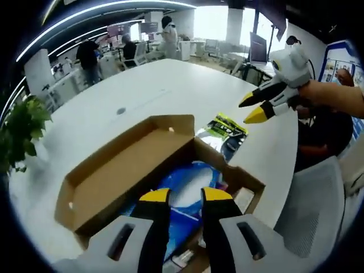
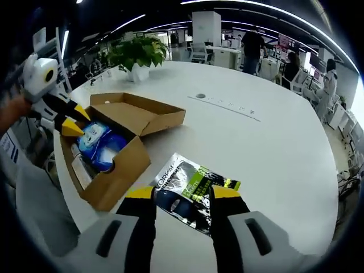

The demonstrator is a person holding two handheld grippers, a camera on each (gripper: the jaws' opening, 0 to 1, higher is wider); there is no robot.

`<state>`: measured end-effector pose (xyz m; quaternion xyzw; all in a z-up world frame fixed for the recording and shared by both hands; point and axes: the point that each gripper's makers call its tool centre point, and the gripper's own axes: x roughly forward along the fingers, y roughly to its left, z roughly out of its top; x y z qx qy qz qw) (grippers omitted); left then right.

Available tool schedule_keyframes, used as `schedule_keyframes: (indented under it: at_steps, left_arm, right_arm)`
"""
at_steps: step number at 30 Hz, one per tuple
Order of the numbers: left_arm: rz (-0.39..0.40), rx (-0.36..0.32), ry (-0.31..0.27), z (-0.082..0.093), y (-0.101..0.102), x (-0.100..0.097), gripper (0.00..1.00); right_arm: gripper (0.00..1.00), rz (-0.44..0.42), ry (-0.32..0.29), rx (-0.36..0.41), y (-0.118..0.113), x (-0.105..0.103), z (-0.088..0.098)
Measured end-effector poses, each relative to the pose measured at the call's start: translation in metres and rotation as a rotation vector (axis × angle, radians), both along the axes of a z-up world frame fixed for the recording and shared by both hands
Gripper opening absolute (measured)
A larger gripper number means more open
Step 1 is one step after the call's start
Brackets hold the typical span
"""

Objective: Operate the shoe box by opening the lid, removing the specified soft item, and placing it in the target area until the item is outside and the box remains undamaged.

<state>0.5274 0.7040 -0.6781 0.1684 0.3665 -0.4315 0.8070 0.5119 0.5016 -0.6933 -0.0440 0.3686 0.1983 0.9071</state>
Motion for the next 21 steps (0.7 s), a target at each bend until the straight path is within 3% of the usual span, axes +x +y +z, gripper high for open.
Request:
schedule_keyframes:
  at_steps: [11,21]
  left_arm:
    - [0.065,-0.011,0.002,0.002,0.038,-0.007,0.21]
    - [0.155,-0.007,-0.014,0.003,0.082,-0.009,0.21]
  right_arm:
    - [0.38,0.073,-0.022,0.082,0.051,-0.005,0.019]
    - [0.38,0.140,-0.029,0.120,0.088,-0.008,0.021]
